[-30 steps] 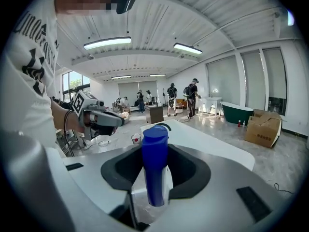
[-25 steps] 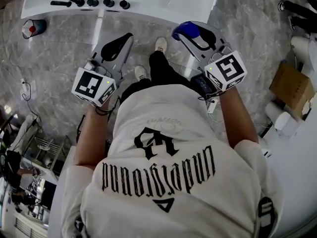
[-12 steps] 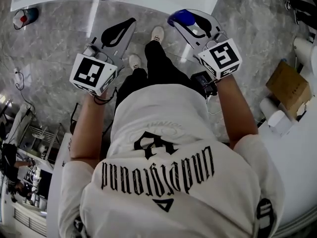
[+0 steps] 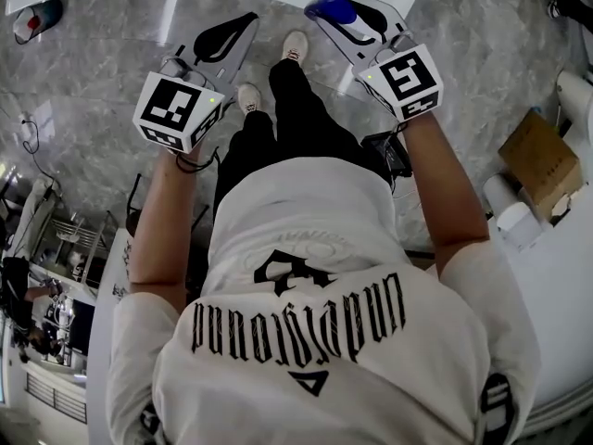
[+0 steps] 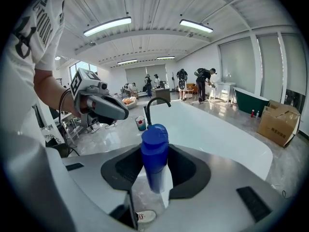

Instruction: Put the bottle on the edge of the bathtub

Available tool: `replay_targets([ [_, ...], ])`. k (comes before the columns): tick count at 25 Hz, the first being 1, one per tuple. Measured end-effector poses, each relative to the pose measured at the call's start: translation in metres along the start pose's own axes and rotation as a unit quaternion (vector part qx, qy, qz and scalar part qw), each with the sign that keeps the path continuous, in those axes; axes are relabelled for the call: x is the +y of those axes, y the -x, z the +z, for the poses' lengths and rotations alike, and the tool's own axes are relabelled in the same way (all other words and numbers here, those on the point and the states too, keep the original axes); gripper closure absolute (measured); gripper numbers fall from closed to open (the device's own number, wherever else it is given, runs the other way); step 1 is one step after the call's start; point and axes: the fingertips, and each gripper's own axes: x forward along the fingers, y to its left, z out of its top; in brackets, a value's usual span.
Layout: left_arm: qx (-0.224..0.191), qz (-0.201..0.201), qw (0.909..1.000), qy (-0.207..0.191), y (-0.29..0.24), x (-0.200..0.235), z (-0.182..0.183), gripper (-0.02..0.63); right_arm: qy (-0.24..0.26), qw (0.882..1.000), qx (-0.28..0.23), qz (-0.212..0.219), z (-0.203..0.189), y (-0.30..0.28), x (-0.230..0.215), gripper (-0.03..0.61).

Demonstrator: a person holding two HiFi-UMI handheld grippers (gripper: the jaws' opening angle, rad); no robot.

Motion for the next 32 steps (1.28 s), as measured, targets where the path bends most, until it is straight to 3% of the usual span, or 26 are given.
replay_targets([
  [13, 0.022, -0.012, 0.9996, 0.01, -0.034, 0.038, -0.04, 0.598, 0.02, 0.998, 0.056, 0.022, -0.055, -0.065, -0.021, 0.422],
  [32, 0.048, 0.0, 0.9981, 0.037, -0.059, 0.061, -0.079, 0.598, 0.035, 0.994, 0.107, 0.009, -0.108, -0.114, -0.029, 0.422],
])
